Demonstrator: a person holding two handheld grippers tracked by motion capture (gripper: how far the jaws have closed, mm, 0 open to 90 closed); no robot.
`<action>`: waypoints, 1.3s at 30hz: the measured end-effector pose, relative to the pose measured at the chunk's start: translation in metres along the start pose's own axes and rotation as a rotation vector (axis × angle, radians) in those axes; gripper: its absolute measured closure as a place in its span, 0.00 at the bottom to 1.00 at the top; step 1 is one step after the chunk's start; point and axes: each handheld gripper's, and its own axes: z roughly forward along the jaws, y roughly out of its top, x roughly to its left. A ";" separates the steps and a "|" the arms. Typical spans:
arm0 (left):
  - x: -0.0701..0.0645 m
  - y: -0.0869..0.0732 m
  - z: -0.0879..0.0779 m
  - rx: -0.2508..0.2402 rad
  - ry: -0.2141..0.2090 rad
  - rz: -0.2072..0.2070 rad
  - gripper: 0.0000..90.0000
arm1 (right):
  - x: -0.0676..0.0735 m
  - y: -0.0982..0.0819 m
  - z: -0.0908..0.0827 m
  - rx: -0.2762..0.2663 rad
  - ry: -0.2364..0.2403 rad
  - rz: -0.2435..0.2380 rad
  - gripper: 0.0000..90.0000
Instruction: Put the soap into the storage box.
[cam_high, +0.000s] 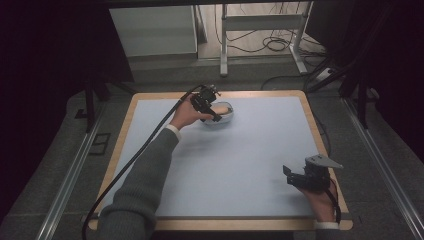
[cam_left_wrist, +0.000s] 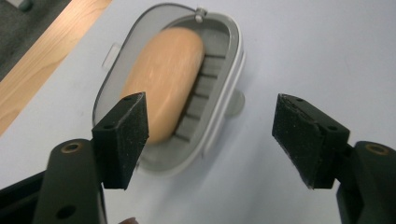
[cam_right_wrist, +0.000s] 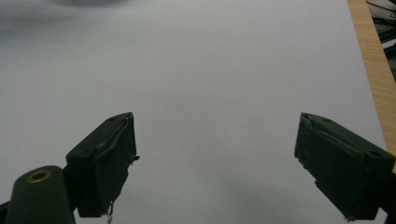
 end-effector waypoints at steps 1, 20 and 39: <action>-0.001 -0.004 -0.005 -0.001 0.005 0.001 0.30 | 0.000 0.000 0.000 0.000 0.000 0.000 0.14; -0.041 -0.117 -0.064 -0.137 0.028 -0.062 0.24 | 0.004 0.000 0.004 0.012 0.013 -0.009 0.14; -0.068 -0.217 -0.067 -0.177 0.033 -0.210 0.22 | 0.006 -0.002 0.006 0.018 0.014 -0.012 0.14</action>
